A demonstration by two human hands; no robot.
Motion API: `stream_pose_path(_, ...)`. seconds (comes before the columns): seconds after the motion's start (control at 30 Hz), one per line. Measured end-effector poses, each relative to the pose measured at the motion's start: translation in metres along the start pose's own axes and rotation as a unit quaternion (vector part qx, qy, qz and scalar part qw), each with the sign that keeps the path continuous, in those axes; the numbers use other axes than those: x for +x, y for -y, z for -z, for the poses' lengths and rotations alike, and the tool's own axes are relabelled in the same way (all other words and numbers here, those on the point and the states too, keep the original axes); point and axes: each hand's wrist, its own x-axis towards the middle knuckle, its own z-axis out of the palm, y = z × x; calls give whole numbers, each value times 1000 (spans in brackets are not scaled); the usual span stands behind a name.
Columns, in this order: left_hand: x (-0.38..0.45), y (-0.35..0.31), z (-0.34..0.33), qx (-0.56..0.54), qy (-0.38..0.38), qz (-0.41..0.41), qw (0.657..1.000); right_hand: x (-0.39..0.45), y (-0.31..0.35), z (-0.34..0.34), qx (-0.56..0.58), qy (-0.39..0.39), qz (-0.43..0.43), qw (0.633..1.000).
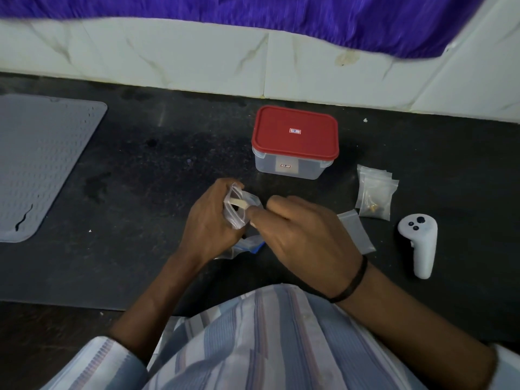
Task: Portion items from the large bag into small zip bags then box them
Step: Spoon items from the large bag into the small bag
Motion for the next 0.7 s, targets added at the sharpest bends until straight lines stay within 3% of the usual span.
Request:
stream_pose_path(0.13,1,2,5,-40,-39,36,998,-2,-7,-1,-53,-76,43,995)
stream_pose_path(0.3,-1,8,11,-30,-74,138,987,-8,-26,-10,163,-82,-130,975)
stream_pose_path(0.43,-7,17,7,-8,-62,228,972,-19,-41,-42,177,49,-219,958)
stream_pose_path(0.53,-14,22,2,19,-26,309,951,-25,-38,-63,119,158,-219,955)
stream_pose_path(0.7,-26,18,-1,67,28,351,933,-16,-26,-70,63,199,-187,960)
